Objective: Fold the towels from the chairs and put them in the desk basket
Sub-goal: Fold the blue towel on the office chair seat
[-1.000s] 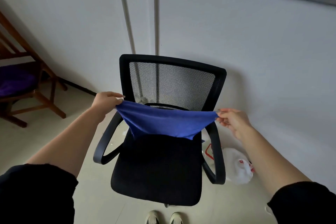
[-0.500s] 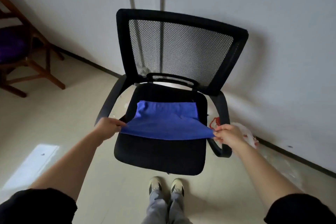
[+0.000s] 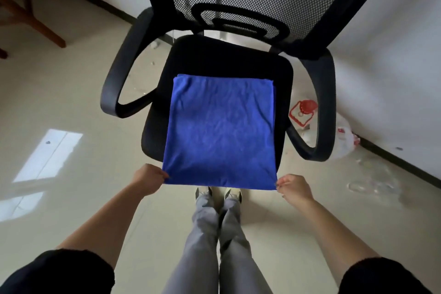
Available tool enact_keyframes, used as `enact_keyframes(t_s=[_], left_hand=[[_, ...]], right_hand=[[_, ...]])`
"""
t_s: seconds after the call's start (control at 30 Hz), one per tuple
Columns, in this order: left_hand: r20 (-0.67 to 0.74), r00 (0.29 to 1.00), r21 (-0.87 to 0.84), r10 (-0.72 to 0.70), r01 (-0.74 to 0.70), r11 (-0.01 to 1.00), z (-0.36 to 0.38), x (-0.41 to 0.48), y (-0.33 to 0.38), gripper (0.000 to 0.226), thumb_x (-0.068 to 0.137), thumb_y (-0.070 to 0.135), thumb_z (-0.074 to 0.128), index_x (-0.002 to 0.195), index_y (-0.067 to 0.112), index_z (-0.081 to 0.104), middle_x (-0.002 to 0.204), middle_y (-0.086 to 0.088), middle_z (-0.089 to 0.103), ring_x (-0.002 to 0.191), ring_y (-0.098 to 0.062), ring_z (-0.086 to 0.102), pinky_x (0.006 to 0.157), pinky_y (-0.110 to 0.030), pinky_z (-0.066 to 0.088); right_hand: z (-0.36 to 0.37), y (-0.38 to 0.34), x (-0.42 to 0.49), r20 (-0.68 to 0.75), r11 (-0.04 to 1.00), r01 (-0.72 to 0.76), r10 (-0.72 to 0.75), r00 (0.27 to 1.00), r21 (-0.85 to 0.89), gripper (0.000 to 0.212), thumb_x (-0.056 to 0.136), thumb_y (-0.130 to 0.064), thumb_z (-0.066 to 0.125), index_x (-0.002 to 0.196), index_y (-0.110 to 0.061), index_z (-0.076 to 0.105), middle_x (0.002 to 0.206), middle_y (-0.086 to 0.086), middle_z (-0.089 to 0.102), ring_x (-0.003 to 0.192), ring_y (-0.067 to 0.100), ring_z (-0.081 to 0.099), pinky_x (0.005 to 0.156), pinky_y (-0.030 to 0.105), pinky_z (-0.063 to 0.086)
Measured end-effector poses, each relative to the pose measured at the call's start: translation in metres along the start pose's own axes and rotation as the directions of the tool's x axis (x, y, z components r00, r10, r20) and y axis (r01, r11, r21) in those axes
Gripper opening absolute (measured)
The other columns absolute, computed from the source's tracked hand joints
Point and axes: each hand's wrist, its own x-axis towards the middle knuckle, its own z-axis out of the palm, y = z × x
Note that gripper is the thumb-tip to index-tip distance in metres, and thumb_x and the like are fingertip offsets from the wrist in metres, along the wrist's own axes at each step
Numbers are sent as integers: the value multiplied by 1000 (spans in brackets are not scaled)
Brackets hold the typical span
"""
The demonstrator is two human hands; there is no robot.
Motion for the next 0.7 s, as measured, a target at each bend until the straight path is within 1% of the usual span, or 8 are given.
enact_keyframes(t_s=[0.07,0.17,0.23,0.33,0.43,0.5,0.6,0.7], left_hand=[[10,1000,22,5,-5,1000,8,7,1,28,88,6,58,111,12,73,119,-8,67,101,-29,61,84,-30,47],[-9,1000,-38,-18,18,999,13,17,11,29,85,4,61,111,13,71,119,-10,66,88,-25,56,76,-28,42],[-20,1000,-26,25,-25,999,10,23,27,29,84,4,61,111,12,71,117,-11,65,88,-23,54,75,-27,42],[-62,995,-16,77,-78,997,-1,32,59,29,85,7,59,111,14,70,114,-11,66,87,-23,56,77,-29,47],[-126,981,-4,147,-148,989,-17,52,94,28,86,10,59,112,15,69,114,-8,67,82,-24,59,72,-27,46],[-188,962,-2,199,-203,979,-26,69,114,28,87,9,57,113,14,68,118,-6,66,84,-25,61,68,-27,45],[-295,924,2,243,-253,967,-38,95,136,28,87,9,56,112,12,69,109,-9,67,76,-27,60,61,-30,48],[-404,874,5,270,-293,956,-46,125,149,24,88,14,57,109,12,69,107,-10,68,81,-32,61,66,-32,46]], right_hand=[[6,2,8,-3,998,24,-24,1000,-52,14,85,-3,59,86,-13,68,103,10,71,94,26,62,77,27,44],[9,-7,18,-19,996,58,-60,998,-75,21,87,-4,58,103,-7,70,109,10,70,103,28,63,76,23,41],[5,-22,25,-25,990,118,-120,992,-72,20,86,-5,60,104,-7,70,109,9,70,102,27,64,76,22,41],[-7,-51,40,-43,974,211,-214,976,-78,18,86,-7,63,102,-7,70,107,9,71,104,26,64,84,26,46],[-20,-83,63,-79,958,281,-285,955,-56,15,86,-9,64,100,-6,70,105,11,72,102,26,65,87,28,49],[-25,-104,81,-110,943,328,-333,936,-62,15,86,-9,64,100,-6,70,104,11,72,100,26,66,86,30,50],[-31,-129,107,-164,923,376,-385,908,-87,16,87,-10,64,102,-6,70,105,10,71,101,26,65,82,27,48],[-33,-147,136,-242,909,406,-417,876,-95,19,87,-13,64,104,-5,67,105,10,71,100,26,65,83,29,48]])
